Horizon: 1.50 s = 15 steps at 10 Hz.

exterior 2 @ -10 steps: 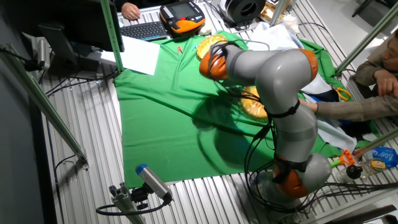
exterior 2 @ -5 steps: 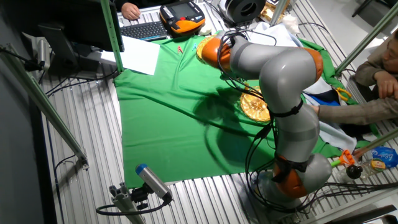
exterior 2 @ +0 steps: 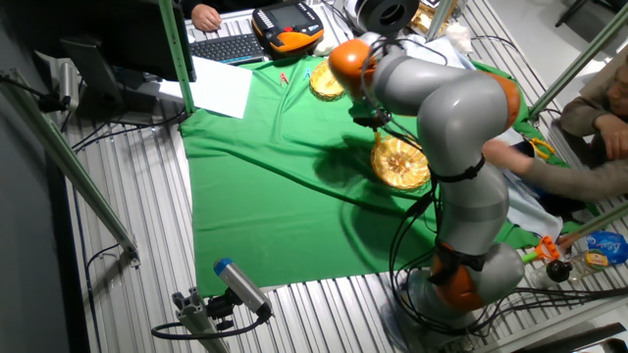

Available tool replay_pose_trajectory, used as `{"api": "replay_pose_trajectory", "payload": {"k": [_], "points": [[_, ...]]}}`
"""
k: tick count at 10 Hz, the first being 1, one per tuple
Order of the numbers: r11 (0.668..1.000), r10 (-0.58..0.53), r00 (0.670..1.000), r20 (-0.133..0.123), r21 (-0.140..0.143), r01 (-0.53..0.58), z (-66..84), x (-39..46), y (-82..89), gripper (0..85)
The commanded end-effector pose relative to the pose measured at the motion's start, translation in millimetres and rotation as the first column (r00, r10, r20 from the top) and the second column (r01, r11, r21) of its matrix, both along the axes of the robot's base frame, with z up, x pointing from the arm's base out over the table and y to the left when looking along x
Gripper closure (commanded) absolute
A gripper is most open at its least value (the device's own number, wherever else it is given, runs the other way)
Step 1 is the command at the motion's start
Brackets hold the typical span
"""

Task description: Use a clamp

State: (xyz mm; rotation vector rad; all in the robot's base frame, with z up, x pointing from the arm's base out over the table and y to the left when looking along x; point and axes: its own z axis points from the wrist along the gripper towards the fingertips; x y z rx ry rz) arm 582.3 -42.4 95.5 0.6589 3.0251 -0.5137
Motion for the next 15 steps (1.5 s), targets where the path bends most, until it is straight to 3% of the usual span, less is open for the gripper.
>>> {"api": "replay_pose_trajectory", "payload": {"k": [1,3,5,7,11,13,15], "points": [[0.996,0.019,1.000,0.002,0.084,-0.019,0.8,-0.4,1.8,85.0],[0.977,0.063,0.998,-0.027,0.204,-0.056,1.9,-1.1,6.1,85.0],[0.962,0.135,0.990,-0.052,0.244,-0.118,2.5,-7.6,16.4,85.0],[0.946,0.208,0.976,-0.061,0.266,-0.185,0.1,-19.3,28.7,85.0],[0.926,0.259,0.964,-0.068,0.301,-0.227,1.4,-50.9,46.1,85.0],[0.907,0.294,0.953,-0.068,0.334,-0.256,4.3,-58.4,45.6,85.0],[0.905,0.308,0.949,-0.066,0.329,-0.271,4.9,-62.9,45.3,85.0]]}}
